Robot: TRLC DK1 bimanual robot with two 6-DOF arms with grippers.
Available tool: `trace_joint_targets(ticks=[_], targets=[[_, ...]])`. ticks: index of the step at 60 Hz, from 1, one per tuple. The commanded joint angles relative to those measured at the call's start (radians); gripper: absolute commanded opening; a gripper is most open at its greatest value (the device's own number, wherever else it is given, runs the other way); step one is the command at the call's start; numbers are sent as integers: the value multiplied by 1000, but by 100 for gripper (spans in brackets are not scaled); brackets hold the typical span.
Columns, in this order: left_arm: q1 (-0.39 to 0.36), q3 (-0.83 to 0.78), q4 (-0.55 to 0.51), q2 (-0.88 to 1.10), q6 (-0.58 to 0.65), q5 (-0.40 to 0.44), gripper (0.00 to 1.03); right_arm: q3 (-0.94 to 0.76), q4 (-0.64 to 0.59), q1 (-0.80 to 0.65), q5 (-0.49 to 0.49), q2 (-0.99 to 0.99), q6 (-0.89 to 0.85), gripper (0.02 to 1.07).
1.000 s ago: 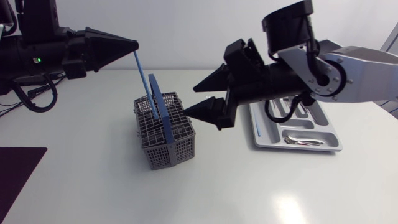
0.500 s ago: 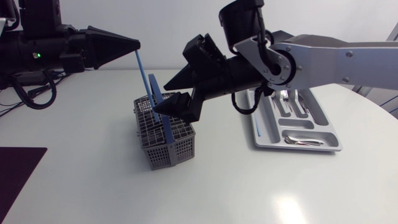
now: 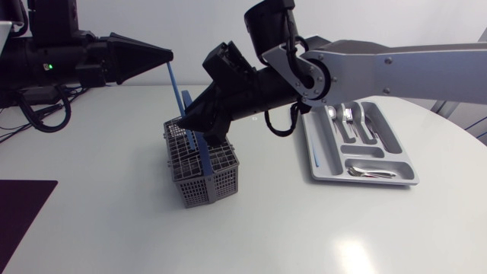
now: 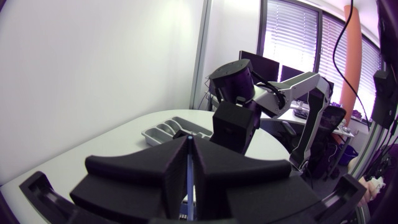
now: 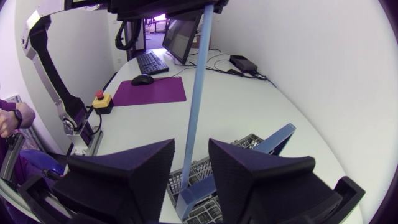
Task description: Unload the cutlery basket into the drawer organizer.
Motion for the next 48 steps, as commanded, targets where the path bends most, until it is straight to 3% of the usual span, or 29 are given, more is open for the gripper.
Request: trace_joint_targets(ticks=[1, 11, 19, 25, 31, 35, 42, 48], targets=[[7, 37, -3, 19, -2, 22, 15, 24, 10, 10, 4, 20, 20, 18], [12, 47, -3, 25, 3, 22, 15, 38, -22, 12, 3, 24, 19, 7], [19, 56, -3, 31, 3, 22, 18, 47, -53, 13, 3, 27, 24, 7], [33, 69, -3, 31, 3, 22, 38, 44, -65, 16, 3, 24, 25, 7], [61, 89, -9, 30, -1, 23, 68, 43, -74, 21, 3, 20, 27, 7], [91, 101, -12, 22, -2, 25, 82, 38, -77, 20, 1, 12, 31, 7], [157, 121, -12, 17, -17, 60, 92, 27, -83, 20, 1, 0, 33, 7], [216, 133, -12, 11, -34, 86, 92, 15, -86, 15, -5, -14, 36, 7]])
